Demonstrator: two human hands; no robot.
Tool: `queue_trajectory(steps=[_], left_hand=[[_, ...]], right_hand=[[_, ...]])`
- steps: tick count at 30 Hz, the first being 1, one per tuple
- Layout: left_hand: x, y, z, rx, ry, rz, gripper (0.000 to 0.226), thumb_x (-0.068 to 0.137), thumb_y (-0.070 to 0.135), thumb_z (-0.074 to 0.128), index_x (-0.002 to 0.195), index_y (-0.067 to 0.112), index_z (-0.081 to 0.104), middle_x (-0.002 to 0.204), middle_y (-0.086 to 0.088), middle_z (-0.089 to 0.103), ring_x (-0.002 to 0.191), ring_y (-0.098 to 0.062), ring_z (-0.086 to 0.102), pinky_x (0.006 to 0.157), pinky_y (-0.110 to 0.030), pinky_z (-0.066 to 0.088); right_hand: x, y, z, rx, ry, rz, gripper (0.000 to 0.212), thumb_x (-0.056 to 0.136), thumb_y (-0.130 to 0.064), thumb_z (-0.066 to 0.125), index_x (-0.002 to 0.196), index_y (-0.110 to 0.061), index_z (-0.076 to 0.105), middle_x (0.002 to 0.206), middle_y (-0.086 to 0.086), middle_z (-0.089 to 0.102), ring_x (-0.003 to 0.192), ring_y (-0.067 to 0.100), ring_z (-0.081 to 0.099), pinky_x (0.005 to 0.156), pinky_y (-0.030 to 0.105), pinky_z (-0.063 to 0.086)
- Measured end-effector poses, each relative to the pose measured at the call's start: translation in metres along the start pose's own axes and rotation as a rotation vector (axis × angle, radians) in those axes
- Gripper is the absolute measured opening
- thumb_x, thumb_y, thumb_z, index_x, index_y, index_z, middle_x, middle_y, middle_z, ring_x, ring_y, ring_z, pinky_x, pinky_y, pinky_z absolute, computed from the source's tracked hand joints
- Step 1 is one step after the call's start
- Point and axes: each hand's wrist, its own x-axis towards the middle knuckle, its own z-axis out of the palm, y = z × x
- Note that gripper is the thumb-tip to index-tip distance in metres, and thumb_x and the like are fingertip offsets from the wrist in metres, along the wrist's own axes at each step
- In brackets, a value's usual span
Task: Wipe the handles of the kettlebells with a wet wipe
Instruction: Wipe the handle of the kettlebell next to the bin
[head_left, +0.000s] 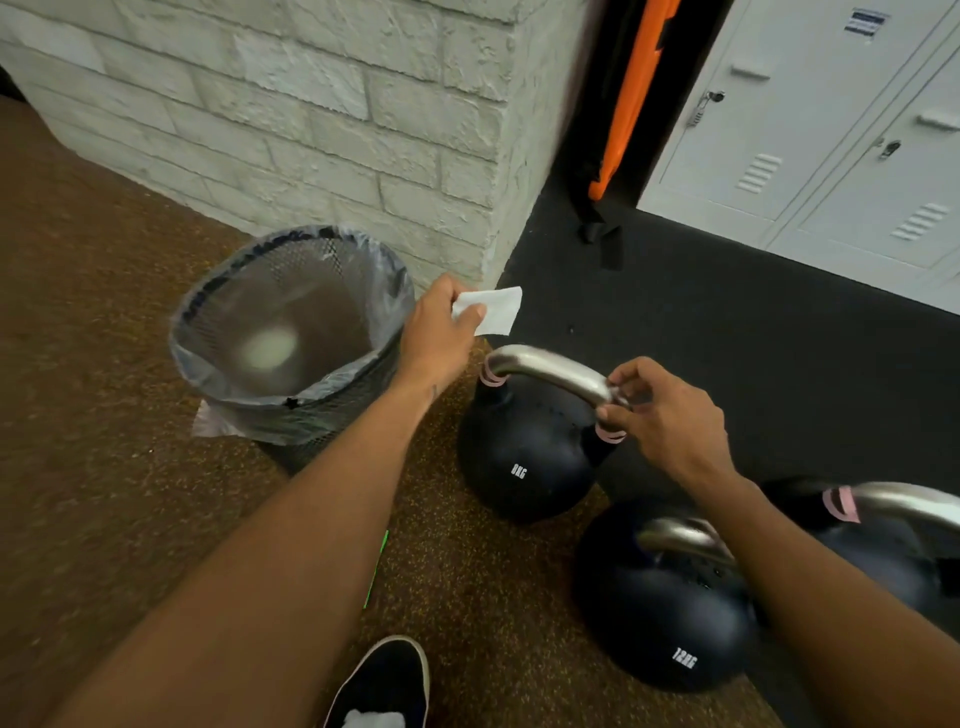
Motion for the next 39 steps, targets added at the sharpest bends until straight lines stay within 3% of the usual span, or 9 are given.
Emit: queue_trajectory(steps=[3, 8, 12, 17, 19, 21, 23, 32, 39], left_hand=[[-0.006, -0.004, -0.004, 0.119, 0.024, 0.079, 0.012, 0.097, 0.023, 0.059, 0.093, 0.02, 0.049, 0.099, 0.0, 0.061, 0.092, -0.02, 0.059, 0.072, -0.032, 0.048], [-0.017, -0.013, 0.008, 0.207, -0.224, 0.096, 0.01, 0.091, 0.032, 0.063, 0.086, 0.029, 0.055, 0.095, 0.007, 0.07, 0.087, -0.016, 0.067, 0.078, -0.046, 0.056], [-0.021, -0.015, 0.007, 0.121, -0.261, 0.081, 0.011, 0.089, 0.036, 0.064, 0.083, 0.027, 0.063, 0.084, 0.012, 0.073, 0.076, 0.002, 0.069, 0.073, -0.034, 0.056], [-0.022, -0.023, 0.001, 0.062, -0.287, 0.094, 0.02, 0.096, 0.028, 0.059, 0.086, 0.016, 0.071, 0.081, 0.009, 0.068, 0.065, 0.001, 0.057, 0.062, -0.029, 0.042], [-0.024, -0.029, 0.002, 0.04, -0.274, 0.1, 0.024, 0.096, 0.033, 0.058, 0.088, 0.016, 0.074, 0.092, 0.003, 0.074, 0.077, -0.01, 0.065, 0.07, -0.038, 0.05], [-0.028, -0.033, 0.003, 0.072, -0.265, 0.152, 0.016, 0.093, 0.032, 0.064, 0.098, 0.02, 0.074, 0.116, 0.003, 0.073, 0.101, -0.011, 0.067, 0.087, -0.035, 0.053], [-0.029, -0.037, 0.008, 0.137, -0.234, 0.206, 0.015, 0.088, 0.028, 0.072, 0.102, 0.025, 0.069, 0.122, 0.008, 0.07, 0.11, -0.011, 0.065, 0.095, -0.035, 0.053], [-0.026, -0.034, 0.02, 0.234, -0.08, 0.289, 0.03, 0.096, 0.018, 0.063, 0.124, 0.021, 0.07, 0.117, -0.001, 0.073, 0.104, -0.017, 0.069, 0.094, -0.034, 0.054], [0.014, -0.009, 0.019, 0.41, -0.343, 0.197, 0.026, 0.1, 0.016, 0.053, 0.111, 0.023, 0.074, 0.102, 0.0, 0.073, 0.093, -0.017, 0.065, 0.077, -0.03, 0.048]], right_hand=[[0.001, 0.002, 0.001, 0.004, 0.016, 0.007, 0.025, 0.079, -0.039, 0.077, 0.096, -0.037, 0.059, 0.093, -0.017, 0.066, 0.085, 0.009, 0.064, 0.068, 0.029, 0.046], [0.001, 0.002, 0.0, 0.012, 0.035, -0.001, 0.025, 0.077, -0.039, 0.078, 0.094, -0.037, 0.06, 0.09, -0.019, 0.065, 0.083, 0.009, 0.063, 0.06, 0.022, 0.038], [0.002, 0.001, 0.0, 0.003, 0.029, 0.008, 0.024, 0.077, -0.039, 0.078, 0.094, -0.035, 0.061, 0.09, -0.018, 0.066, 0.082, 0.008, 0.06, 0.058, 0.02, 0.033], [0.005, 0.002, -0.002, 0.014, 0.017, 0.016, 0.026, 0.075, -0.039, 0.08, 0.094, -0.036, 0.062, 0.091, -0.016, 0.067, 0.083, 0.007, 0.06, 0.058, 0.02, 0.034], [0.005, 0.001, -0.002, 0.011, 0.02, 0.016, 0.026, 0.074, -0.039, 0.08, 0.093, -0.036, 0.062, 0.09, -0.017, 0.067, 0.083, 0.007, 0.061, 0.059, 0.02, 0.035], [0.005, 0.001, -0.002, 0.014, 0.026, 0.012, 0.026, 0.075, -0.039, 0.08, 0.092, -0.036, 0.062, 0.089, -0.017, 0.067, 0.083, 0.006, 0.061, 0.059, 0.021, 0.035], [0.004, 0.0, -0.002, 0.013, 0.024, 0.007, 0.025, 0.076, -0.039, 0.08, 0.093, -0.036, 0.061, 0.089, -0.018, 0.067, 0.082, 0.005, 0.061, 0.058, 0.02, 0.034], [0.004, 0.001, -0.002, -0.005, 0.021, -0.022, 0.026, 0.077, -0.038, 0.079, 0.095, -0.035, 0.061, 0.088, -0.02, 0.065, 0.08, 0.002, 0.059, 0.057, 0.022, 0.035], [0.004, 0.001, -0.002, -0.013, 0.02, -0.022, 0.026, 0.077, -0.037, 0.08, 0.096, -0.034, 0.062, 0.09, -0.017, 0.067, 0.083, 0.007, 0.062, 0.057, 0.022, 0.037]])
